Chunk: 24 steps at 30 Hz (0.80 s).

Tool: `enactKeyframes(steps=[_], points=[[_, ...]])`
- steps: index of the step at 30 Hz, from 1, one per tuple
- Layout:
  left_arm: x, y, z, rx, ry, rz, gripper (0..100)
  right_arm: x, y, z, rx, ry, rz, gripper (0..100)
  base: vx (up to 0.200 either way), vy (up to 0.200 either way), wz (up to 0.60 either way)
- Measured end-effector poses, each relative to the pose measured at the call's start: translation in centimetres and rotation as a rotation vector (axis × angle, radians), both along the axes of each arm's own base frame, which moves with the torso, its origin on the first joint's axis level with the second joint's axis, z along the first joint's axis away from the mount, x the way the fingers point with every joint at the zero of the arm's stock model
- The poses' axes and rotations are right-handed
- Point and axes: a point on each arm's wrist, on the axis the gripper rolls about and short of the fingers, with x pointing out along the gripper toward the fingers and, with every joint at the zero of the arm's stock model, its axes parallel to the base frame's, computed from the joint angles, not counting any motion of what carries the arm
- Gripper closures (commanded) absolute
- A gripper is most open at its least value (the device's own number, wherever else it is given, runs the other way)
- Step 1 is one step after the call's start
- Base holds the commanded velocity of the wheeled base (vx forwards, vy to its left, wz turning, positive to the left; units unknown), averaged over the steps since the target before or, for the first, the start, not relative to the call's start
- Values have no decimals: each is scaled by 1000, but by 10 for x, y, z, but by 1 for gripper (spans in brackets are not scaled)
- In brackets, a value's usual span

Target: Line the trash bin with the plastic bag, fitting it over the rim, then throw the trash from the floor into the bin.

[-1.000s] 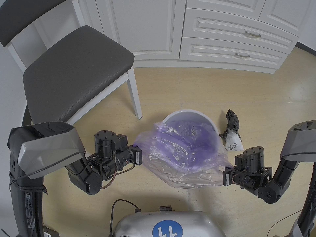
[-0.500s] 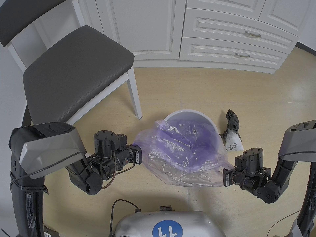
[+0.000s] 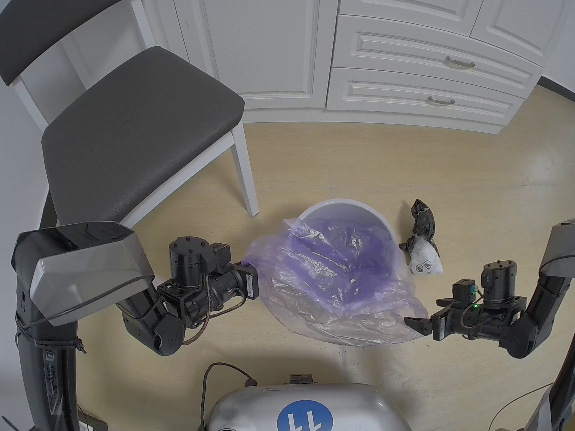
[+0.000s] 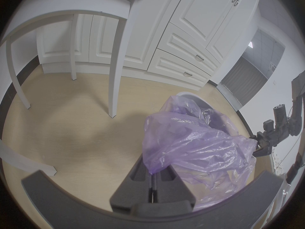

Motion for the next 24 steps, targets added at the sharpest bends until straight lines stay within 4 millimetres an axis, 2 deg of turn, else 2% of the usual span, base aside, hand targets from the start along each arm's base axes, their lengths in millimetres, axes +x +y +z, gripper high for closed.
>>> enactKeyframes(steps=[5, 13, 19, 24], points=[[0, 0, 0, 0, 0, -1, 100, -5, -23, 2, 68, 1, 90, 0, 0, 0, 0], [2, 1, -1, 0, 1, 2, 100, -16, -43, 9, 135, -30, 181, 0, 0, 0, 0], [0, 1, -2, 2, 6, 2, 100, -24, -42, 24, 118, -78, 165, 0, 0, 0, 0], [0, 1, -2, 3, 7, 3, 100, -30, -30, 43, 53, -145, 70, 0, 0, 0, 0]])
